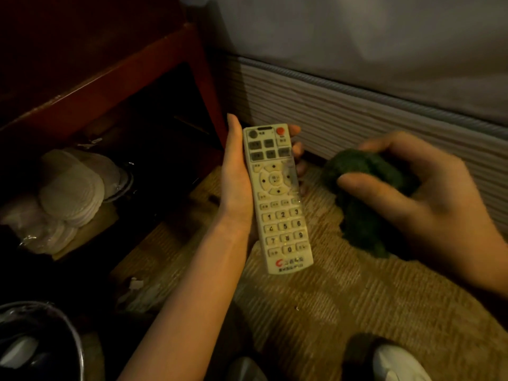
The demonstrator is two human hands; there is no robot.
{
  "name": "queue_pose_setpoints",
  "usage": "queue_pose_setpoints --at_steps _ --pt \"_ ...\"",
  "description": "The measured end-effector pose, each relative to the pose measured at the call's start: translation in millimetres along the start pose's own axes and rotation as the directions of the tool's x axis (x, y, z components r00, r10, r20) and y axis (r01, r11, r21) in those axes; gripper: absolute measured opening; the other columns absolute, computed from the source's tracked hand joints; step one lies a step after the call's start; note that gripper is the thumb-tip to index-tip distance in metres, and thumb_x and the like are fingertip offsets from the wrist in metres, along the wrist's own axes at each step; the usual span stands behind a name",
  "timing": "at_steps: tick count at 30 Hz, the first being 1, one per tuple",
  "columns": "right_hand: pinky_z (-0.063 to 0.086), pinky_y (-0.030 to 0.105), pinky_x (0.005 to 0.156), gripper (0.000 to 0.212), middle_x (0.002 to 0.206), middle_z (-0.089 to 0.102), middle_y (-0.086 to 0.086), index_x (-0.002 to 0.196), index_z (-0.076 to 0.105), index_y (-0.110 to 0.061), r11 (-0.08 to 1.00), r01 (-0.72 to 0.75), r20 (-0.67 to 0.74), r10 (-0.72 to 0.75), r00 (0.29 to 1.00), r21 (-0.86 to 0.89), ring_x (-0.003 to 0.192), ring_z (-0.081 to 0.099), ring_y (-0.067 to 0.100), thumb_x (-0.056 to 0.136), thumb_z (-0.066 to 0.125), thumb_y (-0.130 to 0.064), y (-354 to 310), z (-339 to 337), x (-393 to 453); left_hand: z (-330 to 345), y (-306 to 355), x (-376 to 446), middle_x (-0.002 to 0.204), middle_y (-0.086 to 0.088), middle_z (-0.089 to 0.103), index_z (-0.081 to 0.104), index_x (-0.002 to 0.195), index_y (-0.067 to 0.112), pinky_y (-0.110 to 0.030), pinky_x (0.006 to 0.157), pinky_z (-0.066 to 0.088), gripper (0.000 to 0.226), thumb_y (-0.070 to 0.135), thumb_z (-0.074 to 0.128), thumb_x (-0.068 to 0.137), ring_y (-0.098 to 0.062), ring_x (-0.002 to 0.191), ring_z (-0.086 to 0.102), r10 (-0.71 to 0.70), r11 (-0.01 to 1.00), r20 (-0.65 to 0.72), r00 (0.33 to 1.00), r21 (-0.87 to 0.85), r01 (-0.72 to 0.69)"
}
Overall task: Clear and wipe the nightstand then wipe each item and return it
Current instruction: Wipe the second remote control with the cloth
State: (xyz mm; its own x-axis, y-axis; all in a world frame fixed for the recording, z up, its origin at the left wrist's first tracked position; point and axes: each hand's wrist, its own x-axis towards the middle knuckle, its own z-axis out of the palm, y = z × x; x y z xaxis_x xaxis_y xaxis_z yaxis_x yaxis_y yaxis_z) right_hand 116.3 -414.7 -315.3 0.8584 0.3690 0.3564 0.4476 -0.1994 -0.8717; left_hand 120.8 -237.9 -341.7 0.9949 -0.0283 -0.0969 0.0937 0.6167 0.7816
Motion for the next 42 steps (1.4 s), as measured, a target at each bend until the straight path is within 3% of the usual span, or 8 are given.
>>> queue_pose_setpoints --at_steps 2,4,13,22,31,36,38,42 --pt "0.047 0.011 0.072 0.018 0.089 0.064 -0.012 0.099 0.063 -0.028 0.930 0.273 0.128 -0.247 0.960 -0.247 0.084 0.061 -0.001 0.083 0.066 -0.034 -6.8 5.0 -1.0 3.4 0.6 -0.4 0.070 -0.004 0.059 0.069 0.080 0.012 -0.027 0.057 0.047 0.073 0.065 0.020 0.090 -0.018 0.060 0.053 0.007 0.999 -0.075 0.997 0.053 -0.003" --pt "0.053 0.025 0.071 0.027 0.099 0.061 -0.006 0.105 0.067 -0.019 0.830 0.392 0.207 -0.335 0.919 -0.396 0.089 0.059 0.005 0.083 0.060 -0.033 -8.5 15.7 -3.1 10.6 1.7 -3.3 0.068 -0.005 0.057 0.070 0.075 0.011 -0.024 0.054 0.049 0.072 0.064 0.023 0.090 -0.017 0.057 0.055 -0.032 0.999 -0.112 0.993 0.040 0.037" --pt "0.053 0.037 0.056 0.027 0.091 0.061 -0.003 0.103 0.069 -0.017 0.848 0.310 0.135 -0.279 0.951 -0.431 0.075 0.061 0.012 0.084 0.056 -0.033 0.6 40.0 -6.8 13.1 -7.4 -5.1 0.065 -0.003 0.057 0.064 0.090 0.009 -0.023 0.055 0.047 0.060 0.049 0.020 0.099 -0.014 0.058 0.054 0.283 0.945 -0.317 0.905 0.252 -0.207" --pt "0.053 0.038 0.064 0.027 0.097 0.061 -0.007 0.107 0.070 -0.018 0.957 0.240 0.172 -0.212 0.962 -0.162 0.086 0.063 0.010 0.082 0.061 -0.025 14.8 33.6 -16.3 12.8 -12.8 -8.9 0.071 -0.002 0.057 0.060 0.091 0.009 -0.023 0.058 0.046 0.053 0.047 0.023 0.087 -0.012 0.066 0.055 0.520 0.832 -0.221 0.825 0.351 -0.430" --pt "0.051 0.034 0.049 0.032 0.085 0.062 -0.006 0.098 0.073 -0.025 0.818 0.343 0.277 -0.235 0.932 -0.461 0.072 0.063 0.013 0.078 0.053 -0.040 3.6 28.6 -6.4 0.5 -18.5 -6.8 0.069 -0.006 0.059 0.061 0.093 0.008 -0.026 0.056 0.045 0.057 0.052 0.026 0.086 -0.015 0.063 0.054 0.368 0.919 -0.169 0.915 0.216 -0.329" --pt "0.022 0.016 0.042 0.036 0.072 0.056 -0.007 0.077 0.071 -0.029 0.614 0.426 0.448 -0.129 0.885 -0.665 0.058 0.058 0.013 0.073 0.041 -0.048 5.0 24.5 3.9 -0.8 -26.9 -7.6 0.068 -0.006 0.058 0.064 0.089 0.010 -0.023 0.054 0.045 0.056 0.055 0.031 0.090 -0.015 0.060 0.053 0.216 0.974 -0.191 0.958 0.110 -0.198" --pt "0.024 0.016 0.042 0.037 0.072 0.056 -0.006 0.079 0.071 -0.028 0.573 0.435 0.447 -0.130 0.885 -0.695 0.058 0.058 0.016 0.074 0.040 -0.049 6.7 19.0 8.2 -3.3 -25.3 -6.1 0.066 -0.004 0.058 0.064 0.089 0.010 -0.021 0.052 0.044 0.058 0.055 0.028 0.092 -0.013 0.056 0.053 0.165 0.985 -0.217 0.962 0.093 -0.148" --pt "0.050 0.037 0.051 0.033 0.079 0.060 -0.006 0.091 0.072 -0.030 0.772 0.286 0.242 -0.176 0.954 -0.568 0.066 0.061 0.017 0.075 0.048 -0.047 -5.2 9.7 16.6 -6.4 -22.6 -3.5 0.071 -0.005 0.057 0.069 0.084 0.015 -0.027 0.059 0.044 0.060 0.059 0.029 0.083 -0.016 0.064 0.052 0.163 0.985 -0.174 0.971 0.078 -0.151"
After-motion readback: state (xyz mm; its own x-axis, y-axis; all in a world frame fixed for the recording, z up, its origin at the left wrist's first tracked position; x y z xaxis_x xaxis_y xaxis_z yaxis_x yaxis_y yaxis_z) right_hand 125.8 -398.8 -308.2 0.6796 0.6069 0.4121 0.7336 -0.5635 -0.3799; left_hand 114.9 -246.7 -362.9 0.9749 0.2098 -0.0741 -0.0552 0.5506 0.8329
